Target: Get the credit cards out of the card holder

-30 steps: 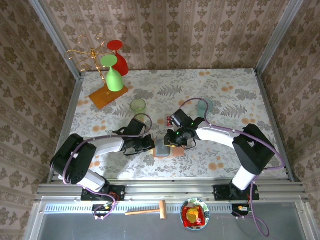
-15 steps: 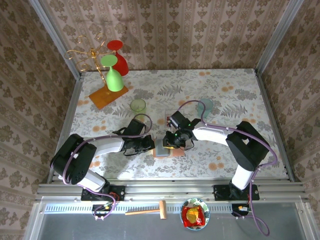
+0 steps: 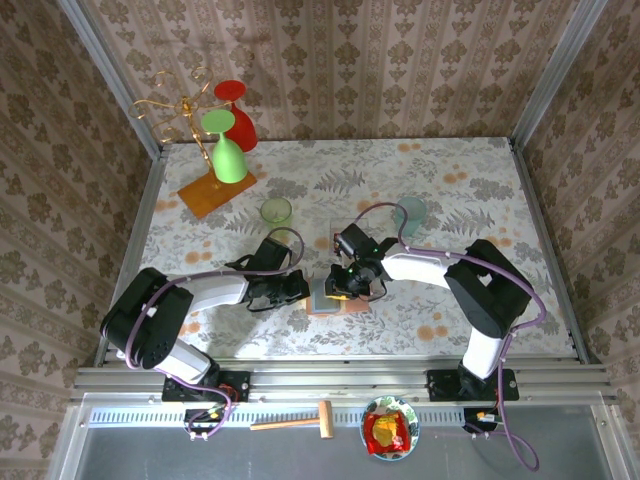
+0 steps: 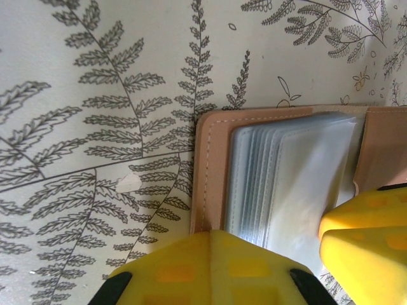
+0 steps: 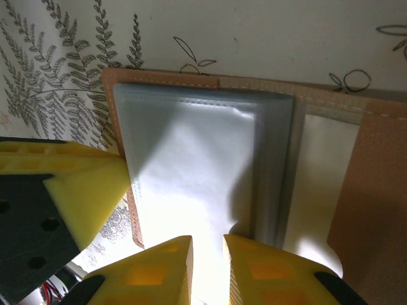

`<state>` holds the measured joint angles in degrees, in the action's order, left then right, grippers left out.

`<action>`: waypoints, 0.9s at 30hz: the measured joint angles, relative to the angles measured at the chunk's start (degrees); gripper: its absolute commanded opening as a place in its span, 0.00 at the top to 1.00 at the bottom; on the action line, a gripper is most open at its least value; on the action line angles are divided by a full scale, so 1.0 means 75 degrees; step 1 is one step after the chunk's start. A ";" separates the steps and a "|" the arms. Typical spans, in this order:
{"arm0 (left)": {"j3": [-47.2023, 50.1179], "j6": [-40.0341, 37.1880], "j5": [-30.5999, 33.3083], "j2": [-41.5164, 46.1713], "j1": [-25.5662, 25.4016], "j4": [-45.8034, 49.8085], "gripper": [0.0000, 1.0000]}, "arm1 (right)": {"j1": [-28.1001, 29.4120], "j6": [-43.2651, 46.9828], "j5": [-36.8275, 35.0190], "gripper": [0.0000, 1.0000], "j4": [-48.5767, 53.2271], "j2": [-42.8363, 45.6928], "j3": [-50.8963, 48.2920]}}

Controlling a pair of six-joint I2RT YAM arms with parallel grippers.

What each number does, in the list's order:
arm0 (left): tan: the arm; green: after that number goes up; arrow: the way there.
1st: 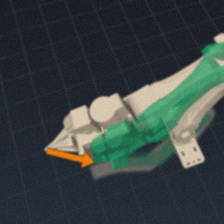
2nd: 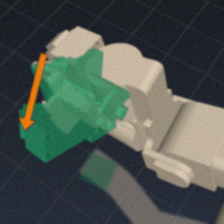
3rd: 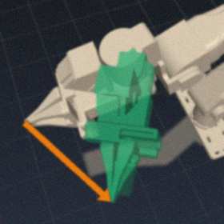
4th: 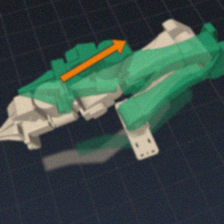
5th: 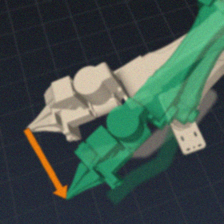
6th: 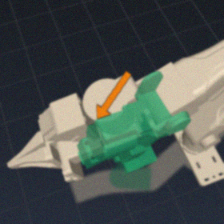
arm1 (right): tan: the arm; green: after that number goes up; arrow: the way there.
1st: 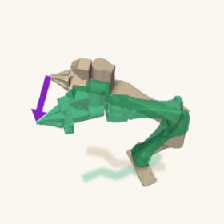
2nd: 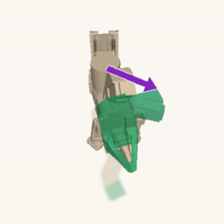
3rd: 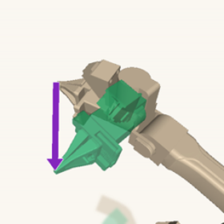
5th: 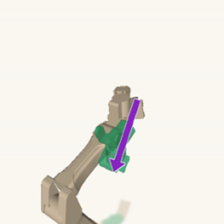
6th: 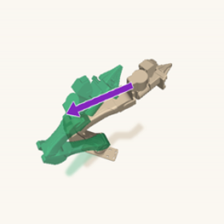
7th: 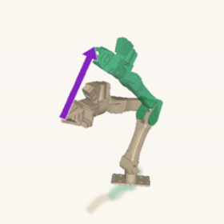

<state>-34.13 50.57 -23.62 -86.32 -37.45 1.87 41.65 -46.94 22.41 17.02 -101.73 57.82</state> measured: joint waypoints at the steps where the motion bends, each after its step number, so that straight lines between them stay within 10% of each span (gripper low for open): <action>1: 0.0000 -0.0003 0.0000 0.0000 0.0003 0.0000 0.92 | 0.0000 0.0009 -0.0026 0.78 0.0023 0.0000 0.0020; 27: 0.0006 -0.0006 -0.0035 0.0000 0.0064 0.0003 0.92 | -0.0175 0.0026 -0.0219 0.81 0.0122 0.0274 -0.0277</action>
<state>-34.09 50.52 -23.88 -86.32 -36.97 1.89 40.34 -46.74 20.78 17.93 -99.68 55.75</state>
